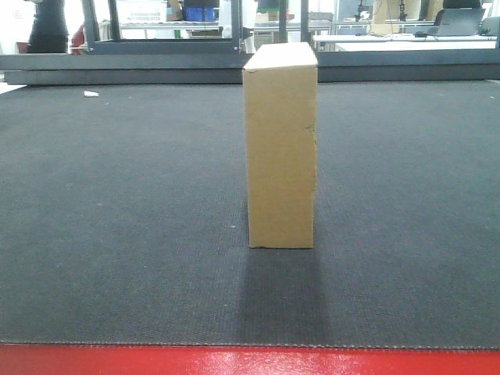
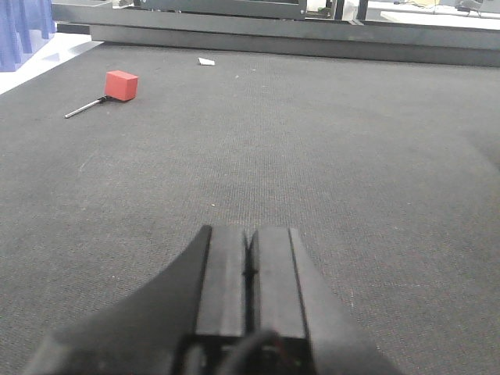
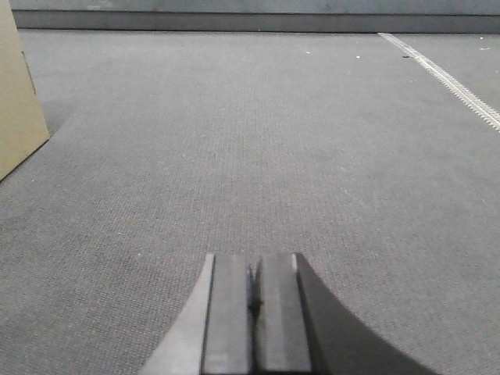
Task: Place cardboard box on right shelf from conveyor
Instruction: 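Move the right gripper toward the upright tan cardboard box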
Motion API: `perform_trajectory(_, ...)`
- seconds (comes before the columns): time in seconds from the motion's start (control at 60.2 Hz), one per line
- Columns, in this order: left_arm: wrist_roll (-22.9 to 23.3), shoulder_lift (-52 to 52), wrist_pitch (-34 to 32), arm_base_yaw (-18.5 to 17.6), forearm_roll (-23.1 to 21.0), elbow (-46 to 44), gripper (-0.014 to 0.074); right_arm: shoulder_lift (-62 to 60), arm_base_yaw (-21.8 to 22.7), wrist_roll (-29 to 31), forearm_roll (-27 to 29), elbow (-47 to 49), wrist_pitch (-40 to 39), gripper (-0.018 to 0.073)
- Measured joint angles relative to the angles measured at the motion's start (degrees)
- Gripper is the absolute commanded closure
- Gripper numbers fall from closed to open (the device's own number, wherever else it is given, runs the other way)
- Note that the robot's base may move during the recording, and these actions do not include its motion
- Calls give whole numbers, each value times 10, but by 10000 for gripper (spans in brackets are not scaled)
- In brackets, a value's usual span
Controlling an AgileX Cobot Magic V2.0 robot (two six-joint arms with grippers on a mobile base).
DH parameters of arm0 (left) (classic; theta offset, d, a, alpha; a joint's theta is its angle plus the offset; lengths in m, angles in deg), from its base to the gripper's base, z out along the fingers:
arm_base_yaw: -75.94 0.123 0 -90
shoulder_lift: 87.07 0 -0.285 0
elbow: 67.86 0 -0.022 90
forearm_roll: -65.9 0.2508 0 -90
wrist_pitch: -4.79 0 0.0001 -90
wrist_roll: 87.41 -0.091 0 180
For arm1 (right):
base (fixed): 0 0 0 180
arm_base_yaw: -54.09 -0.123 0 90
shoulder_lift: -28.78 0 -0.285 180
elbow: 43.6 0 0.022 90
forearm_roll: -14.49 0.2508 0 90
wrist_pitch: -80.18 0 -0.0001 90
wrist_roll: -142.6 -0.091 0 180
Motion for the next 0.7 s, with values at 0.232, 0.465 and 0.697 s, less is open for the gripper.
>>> perform_trajectory(0.232, 0, 0, 0, 0, 0, 0, 713, 0, 0, 0, 0, 0, 0, 502)
perform_trajectory(0.465, 0, 0, 0, 0, 0, 0, 713, 0, 0, 0, 0, 0, 0, 502)
perform_trajectory(0.697, 0, 0, 0, 0, 0, 0, 713, 0, 0, 0, 0, 0, 0, 502)
